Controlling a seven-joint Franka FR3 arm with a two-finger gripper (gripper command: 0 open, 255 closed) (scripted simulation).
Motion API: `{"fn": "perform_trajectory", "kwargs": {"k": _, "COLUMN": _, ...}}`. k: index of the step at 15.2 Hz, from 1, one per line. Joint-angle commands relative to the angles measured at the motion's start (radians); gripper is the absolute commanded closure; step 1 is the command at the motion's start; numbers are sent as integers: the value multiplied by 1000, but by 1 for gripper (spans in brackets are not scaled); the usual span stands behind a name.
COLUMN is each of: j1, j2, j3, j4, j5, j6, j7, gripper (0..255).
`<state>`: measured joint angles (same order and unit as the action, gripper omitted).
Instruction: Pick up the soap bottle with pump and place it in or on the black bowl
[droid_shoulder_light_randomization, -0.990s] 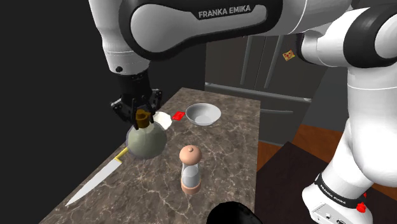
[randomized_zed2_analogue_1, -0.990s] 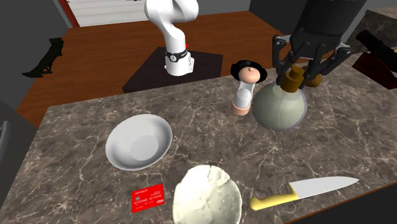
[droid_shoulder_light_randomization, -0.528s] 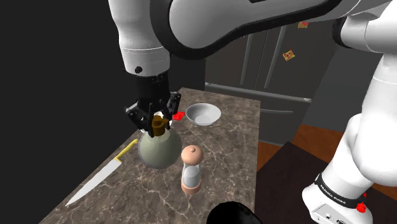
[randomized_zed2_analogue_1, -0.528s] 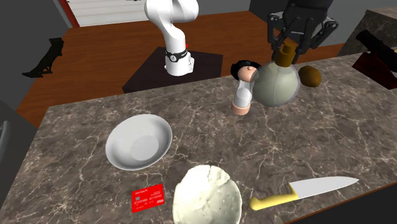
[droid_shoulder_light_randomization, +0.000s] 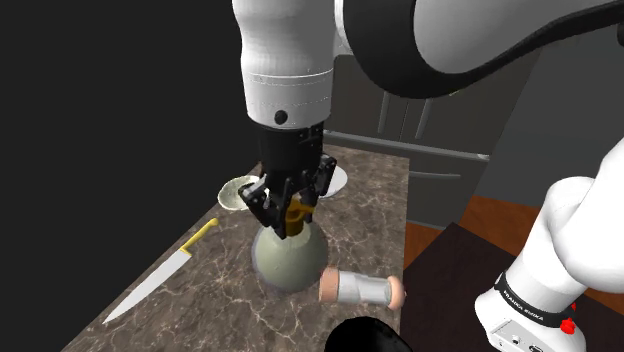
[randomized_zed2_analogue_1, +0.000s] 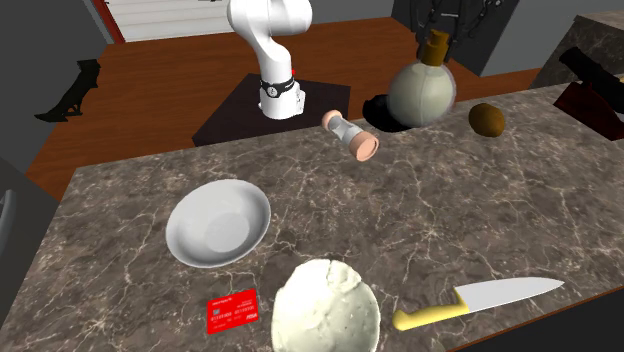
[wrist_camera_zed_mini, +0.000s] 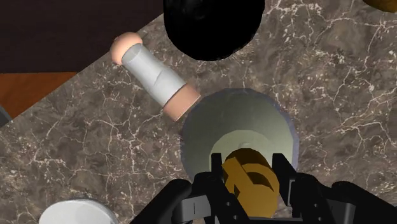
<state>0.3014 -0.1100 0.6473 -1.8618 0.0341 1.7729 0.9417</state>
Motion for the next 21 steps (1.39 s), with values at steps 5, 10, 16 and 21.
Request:
{"fn": "perform_trajectory", "kwargs": {"k": 5, "j1": 54, "j2": -221, "j3": -6, "j4": -146, "j5": 131, "j6": -38, "j7": 5, "gripper": 255}}
{"fn": "perform_trajectory", "kwargs": {"k": 10, "j1": 119, "j2": -371, "j3": -10, "j4": -220, "j5": 214, "j6": -94, "j7": 35, "gripper": 255}}
{"fn": "perform_trajectory", "kwargs": {"k": 16, "j1": 156, "j2": -436, "j3": -1, "j4": -299, "j5": 254, "j6": -72, "j7": 53, "gripper": 255}}
{"fn": "perform_trajectory", "kwargs": {"k": 21, "j1": 161, "j2": -437, "j3": 15, "j4": -365, "j5": 265, "j6": -7, "j7": 51, "gripper": 255}}
